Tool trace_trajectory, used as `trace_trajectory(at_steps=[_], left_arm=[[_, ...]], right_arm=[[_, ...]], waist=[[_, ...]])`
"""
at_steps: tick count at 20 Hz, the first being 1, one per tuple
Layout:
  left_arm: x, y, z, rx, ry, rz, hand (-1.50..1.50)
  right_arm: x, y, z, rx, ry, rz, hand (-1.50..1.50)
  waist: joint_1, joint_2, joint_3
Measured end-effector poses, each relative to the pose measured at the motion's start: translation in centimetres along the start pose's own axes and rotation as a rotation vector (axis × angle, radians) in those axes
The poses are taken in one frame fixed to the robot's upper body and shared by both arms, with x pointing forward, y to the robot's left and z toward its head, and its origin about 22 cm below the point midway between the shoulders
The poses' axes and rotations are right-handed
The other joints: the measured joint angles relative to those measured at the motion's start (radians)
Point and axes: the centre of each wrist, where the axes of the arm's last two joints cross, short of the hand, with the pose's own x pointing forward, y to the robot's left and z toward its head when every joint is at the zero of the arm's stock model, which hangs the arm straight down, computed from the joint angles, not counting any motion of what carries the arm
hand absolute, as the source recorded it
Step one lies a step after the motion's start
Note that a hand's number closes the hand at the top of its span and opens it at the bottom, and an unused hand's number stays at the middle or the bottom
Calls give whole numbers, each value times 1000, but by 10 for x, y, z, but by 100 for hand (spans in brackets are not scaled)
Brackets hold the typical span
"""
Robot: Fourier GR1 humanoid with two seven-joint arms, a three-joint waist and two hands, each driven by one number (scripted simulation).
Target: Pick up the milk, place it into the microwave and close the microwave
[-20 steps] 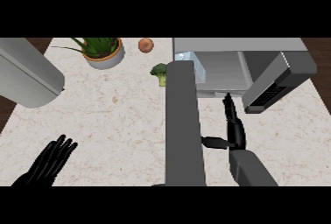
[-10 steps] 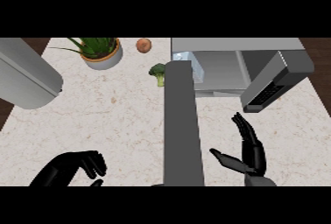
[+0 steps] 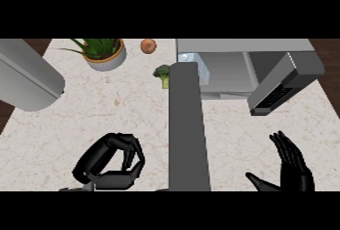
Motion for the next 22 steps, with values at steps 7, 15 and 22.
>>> trace_trajectory(at_steps=[7,15,22], left_arm=[[-8,-38,-58,-102,-19,-77,150],[-15,-90,-104,-194,18,-153,150],[-30,-123,-118,-269,132,-172,-150]], right_arm=[[31,-26,3,-3,-37,50,-150],[67,-44,-8,36,-83,52,-150],[93,-38,-25,124,-125,-3,-150]], waist=[[-1,1,0],[-15,3,0],[-55,11,-1]])
